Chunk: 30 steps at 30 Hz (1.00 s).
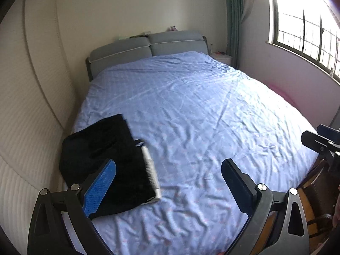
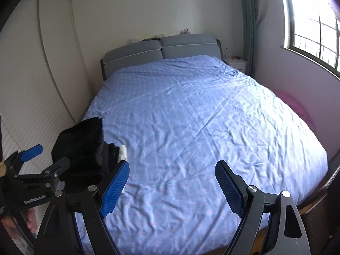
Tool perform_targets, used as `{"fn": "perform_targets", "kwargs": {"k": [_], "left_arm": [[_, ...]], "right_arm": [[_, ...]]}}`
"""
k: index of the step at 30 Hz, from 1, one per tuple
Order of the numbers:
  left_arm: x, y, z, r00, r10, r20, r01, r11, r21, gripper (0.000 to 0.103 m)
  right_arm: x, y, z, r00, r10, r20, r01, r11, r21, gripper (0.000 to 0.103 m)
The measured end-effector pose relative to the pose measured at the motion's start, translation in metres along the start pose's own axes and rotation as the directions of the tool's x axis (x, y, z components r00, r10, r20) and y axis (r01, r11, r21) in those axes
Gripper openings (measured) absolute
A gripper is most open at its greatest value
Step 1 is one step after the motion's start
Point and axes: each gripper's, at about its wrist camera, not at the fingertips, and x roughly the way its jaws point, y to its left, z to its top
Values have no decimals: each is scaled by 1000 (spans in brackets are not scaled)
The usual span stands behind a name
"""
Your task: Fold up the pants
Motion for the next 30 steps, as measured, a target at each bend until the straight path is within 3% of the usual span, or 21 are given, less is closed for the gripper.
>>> {"fn": "perform_targets", "kwargs": {"k": [9,21,30], "left_arm": [[-1,-69,30,998,-20,63,17,999,40,101],[-11,-175,34,997,63,43,-55,986,-155,102],[-33,-228,24,990,129,48,-115,968,-222,103]], "right_arm": [[-4,-71,7,1000,8,19,-8,1000,21,84],[-5,-185,28,990,142,-26,-144,985,-100,84],[-13,-235,30,975,217,-56,-223,961,-163,84]]}}
